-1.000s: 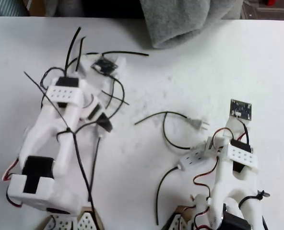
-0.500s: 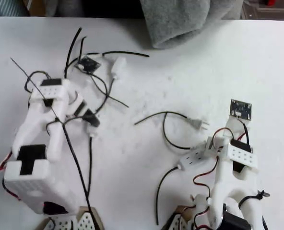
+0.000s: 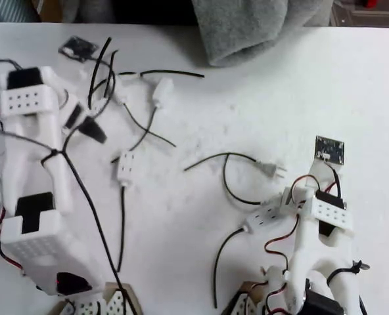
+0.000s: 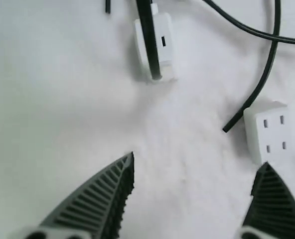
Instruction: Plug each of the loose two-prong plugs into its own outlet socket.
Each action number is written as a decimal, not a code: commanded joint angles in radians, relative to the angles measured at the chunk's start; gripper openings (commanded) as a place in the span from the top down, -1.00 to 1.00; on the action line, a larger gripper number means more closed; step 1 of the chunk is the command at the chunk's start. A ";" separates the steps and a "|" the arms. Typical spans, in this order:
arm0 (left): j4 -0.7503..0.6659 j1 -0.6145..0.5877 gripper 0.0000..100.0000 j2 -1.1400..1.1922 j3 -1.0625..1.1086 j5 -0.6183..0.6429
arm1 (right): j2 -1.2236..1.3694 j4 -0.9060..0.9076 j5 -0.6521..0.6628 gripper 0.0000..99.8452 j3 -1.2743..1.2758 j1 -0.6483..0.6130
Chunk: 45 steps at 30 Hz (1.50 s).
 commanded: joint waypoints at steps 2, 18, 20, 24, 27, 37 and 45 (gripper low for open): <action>0.210 -0.004 0.28 -0.012 -0.238 0.101 | -0.021 -0.016 -0.008 0.84 -0.003 -0.002; -0.112 -0.015 0.28 -0.811 0.806 0.318 | -0.036 0.028 0.012 0.84 -0.060 0.042; -0.210 0.012 0.28 -0.871 0.971 0.353 | -0.059 0.124 0.084 0.84 -0.146 0.039; -0.358 0.079 0.28 -0.955 1.208 0.450 | -0.104 0.361 0.232 0.84 -0.416 0.025; -0.430 0.113 0.28 -0.987 1.303 0.535 | -0.067 0.542 0.307 0.74 -0.667 -0.001; -0.723 0.076 0.28 -0.958 1.498 0.661 | 0.524 0.842 0.608 0.57 -1.250 -0.188; -0.735 0.077 0.28 -0.951 1.494 0.664 | 0.931 0.977 0.891 0.58 -1.596 -0.226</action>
